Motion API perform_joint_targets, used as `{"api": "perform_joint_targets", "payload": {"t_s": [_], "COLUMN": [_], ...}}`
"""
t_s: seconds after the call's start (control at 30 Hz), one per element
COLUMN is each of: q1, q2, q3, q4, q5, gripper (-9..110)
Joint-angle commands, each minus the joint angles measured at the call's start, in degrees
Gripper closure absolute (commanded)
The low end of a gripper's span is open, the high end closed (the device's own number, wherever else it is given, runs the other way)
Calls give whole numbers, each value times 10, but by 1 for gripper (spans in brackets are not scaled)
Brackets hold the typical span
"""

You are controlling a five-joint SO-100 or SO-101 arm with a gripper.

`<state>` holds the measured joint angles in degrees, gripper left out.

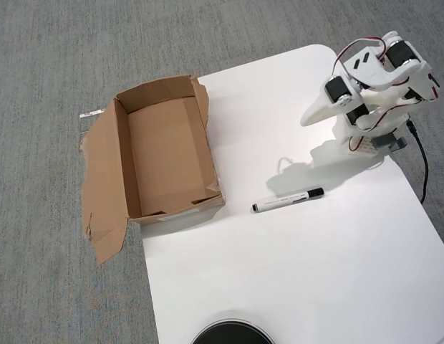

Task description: Grasp a pen and put it in the box.

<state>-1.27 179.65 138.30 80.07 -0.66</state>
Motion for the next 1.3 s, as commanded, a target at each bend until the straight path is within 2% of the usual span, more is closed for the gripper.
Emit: {"api": "perform_joint_targets", "payload": {"t_s": [0.0, 0.63, 0.8, 1.27], "q1": [1, -1, -12, -166], "q2": [-107, -577, -630, -679], "q3": [-93, -487, -509, -501], "q4": [-5, 4, 5, 7], "q5": [3, -4, -4, -5], "gripper": [101, 101, 101, 101]}}
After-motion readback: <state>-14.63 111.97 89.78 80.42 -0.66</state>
